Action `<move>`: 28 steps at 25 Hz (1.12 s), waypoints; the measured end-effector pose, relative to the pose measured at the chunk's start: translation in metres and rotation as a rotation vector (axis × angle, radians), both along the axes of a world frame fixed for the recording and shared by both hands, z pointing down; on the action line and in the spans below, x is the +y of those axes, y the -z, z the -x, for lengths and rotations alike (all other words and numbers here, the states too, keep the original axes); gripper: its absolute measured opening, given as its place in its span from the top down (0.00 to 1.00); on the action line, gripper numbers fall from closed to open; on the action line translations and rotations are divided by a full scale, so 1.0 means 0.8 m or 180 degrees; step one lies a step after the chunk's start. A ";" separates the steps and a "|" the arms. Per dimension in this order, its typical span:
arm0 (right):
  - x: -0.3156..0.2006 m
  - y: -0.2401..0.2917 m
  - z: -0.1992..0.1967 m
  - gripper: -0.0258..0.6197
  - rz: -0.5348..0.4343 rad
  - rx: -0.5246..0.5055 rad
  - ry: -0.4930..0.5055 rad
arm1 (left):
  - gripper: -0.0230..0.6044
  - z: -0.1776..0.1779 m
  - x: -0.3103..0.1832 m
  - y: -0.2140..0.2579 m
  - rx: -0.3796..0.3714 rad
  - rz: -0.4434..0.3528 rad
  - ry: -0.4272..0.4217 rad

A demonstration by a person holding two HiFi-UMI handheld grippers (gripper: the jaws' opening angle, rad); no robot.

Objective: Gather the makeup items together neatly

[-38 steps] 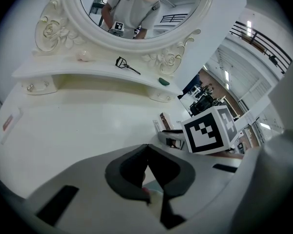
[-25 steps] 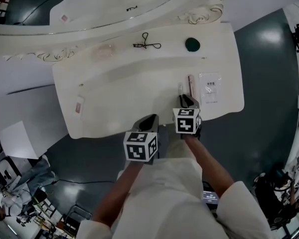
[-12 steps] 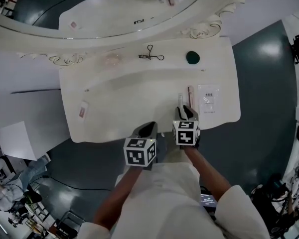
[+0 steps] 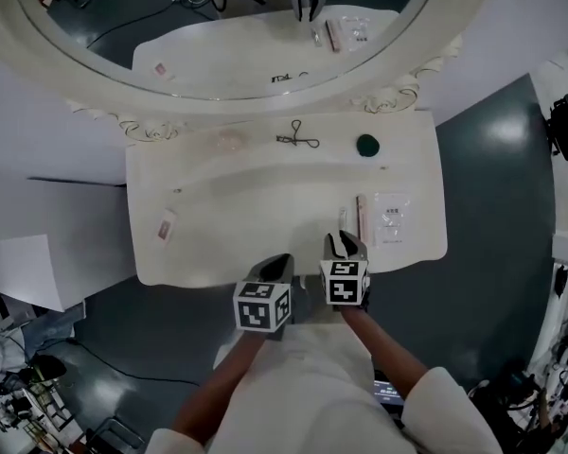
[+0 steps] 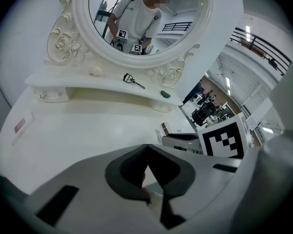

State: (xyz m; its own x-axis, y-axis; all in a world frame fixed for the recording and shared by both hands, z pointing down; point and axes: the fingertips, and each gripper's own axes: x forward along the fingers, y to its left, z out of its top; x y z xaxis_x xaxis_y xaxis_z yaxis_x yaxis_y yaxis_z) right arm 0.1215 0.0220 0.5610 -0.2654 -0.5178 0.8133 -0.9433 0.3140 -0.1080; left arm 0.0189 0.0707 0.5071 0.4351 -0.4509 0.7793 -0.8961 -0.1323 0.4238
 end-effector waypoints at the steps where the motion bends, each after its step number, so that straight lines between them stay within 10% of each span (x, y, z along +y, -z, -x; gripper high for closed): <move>1: 0.001 0.001 0.004 0.81 -0.0011 -0.0005 0.0028 | 0.95 0.003 -0.001 0.002 0.0003 -0.0014 0.0013; 28: 0.017 0.071 0.146 0.82 -0.0313 -0.0277 0.0715 | 0.95 0.099 0.017 0.031 0.0084 -0.0197 0.0465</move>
State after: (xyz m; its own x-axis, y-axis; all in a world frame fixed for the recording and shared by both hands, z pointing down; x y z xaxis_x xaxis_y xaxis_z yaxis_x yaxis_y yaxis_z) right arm 0.0050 0.0359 0.5041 -0.4496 -0.5134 0.7309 -0.8372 0.5275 -0.1444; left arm -0.0599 0.0842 0.4820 0.3813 -0.5577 0.7372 -0.8963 -0.0279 0.4425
